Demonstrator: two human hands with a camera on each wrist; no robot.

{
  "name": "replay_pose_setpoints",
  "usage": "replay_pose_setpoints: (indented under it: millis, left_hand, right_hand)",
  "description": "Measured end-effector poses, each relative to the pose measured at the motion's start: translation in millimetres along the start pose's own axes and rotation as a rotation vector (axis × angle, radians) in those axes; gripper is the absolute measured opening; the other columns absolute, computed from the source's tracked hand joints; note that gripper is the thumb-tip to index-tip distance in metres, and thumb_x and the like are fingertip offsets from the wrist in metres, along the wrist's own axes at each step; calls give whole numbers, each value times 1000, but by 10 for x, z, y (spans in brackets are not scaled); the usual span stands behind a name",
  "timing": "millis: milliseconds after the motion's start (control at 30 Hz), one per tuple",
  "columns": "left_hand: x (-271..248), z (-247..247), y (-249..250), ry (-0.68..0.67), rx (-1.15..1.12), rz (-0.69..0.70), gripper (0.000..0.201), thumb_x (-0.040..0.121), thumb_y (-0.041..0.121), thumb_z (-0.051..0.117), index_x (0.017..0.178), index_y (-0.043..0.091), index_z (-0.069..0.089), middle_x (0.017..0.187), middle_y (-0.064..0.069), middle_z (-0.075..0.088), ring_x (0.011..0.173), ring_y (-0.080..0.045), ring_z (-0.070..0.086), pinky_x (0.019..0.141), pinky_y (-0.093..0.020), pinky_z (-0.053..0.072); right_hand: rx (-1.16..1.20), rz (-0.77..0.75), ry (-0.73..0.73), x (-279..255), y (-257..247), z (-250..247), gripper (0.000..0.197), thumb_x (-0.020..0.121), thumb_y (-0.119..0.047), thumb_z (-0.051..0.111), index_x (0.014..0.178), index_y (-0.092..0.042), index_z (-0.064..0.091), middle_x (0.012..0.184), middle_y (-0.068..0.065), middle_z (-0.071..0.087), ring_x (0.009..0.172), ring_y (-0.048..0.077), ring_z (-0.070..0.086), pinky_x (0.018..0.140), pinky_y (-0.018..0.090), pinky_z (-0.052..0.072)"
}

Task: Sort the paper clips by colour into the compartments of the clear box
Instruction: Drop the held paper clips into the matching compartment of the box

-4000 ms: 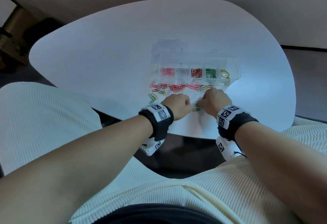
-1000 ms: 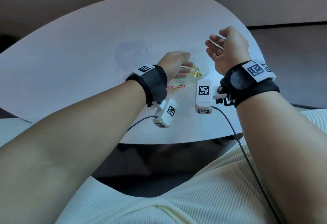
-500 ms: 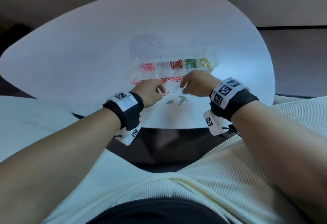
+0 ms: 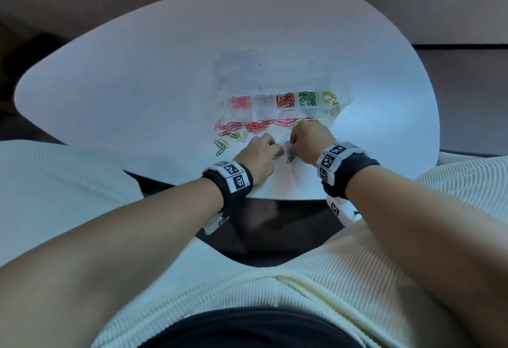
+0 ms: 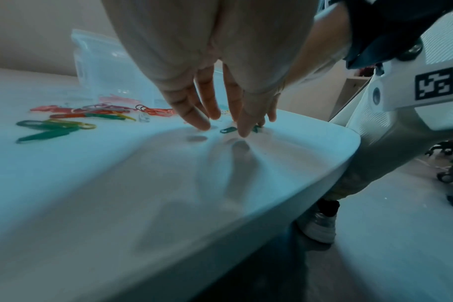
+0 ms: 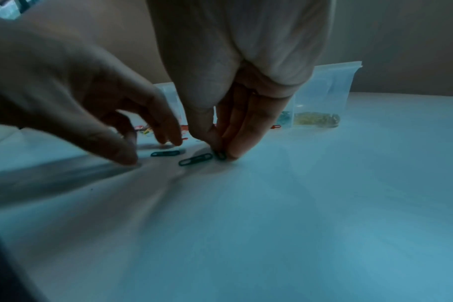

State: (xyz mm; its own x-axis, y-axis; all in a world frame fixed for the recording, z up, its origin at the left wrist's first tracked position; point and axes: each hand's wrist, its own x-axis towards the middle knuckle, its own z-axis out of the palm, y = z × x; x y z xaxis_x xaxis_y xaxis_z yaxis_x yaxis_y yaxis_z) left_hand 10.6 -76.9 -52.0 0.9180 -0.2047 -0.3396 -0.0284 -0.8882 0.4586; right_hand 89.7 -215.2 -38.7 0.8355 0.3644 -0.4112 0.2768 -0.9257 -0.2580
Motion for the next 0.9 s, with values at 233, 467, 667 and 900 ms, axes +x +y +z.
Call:
replay_pose_setpoints:
  millis: [233,467,667,900]
  left_hand:
    - [151,21,104,-85,136,37,28,90,6,49,114,9,64,109,-11,57,103,-31,54,79,-34,45]
    - [80,-30,232,-127,212,-55,29,88,1,51,115,8,55,105,-16,58,94,-35,59,68,-35,44]
    - [-23,-35,244,-148,184,-95,21,85,7,56,106,8,62,103,-15,62,93,-34,61,71,-34,49]
    - [-107,-431,-94,63,-362,-314,13,79,4,68,85,14,75,90,1,69,81,-13,62,77,-25,52]
  right_hand:
    - [6,71,10,70,-41,16,20,80,-24,65,78,-5,61,81,14,57,70,25,56,52,23,40]
    - [-17,25,-1,117,-36,58,21,83,-19,67,100,-6,67,106,17,65,93,28,65,78,31,54]
    - [252,69,-8,63,-8,-9,17,77,-11,63,81,3,72,83,18,72,77,28,68,73,35,57]
    - [1143,249,-236,23,128,-232,10,87,5,56,78,2,60,73,14,57,62,24,59,56,26,57]
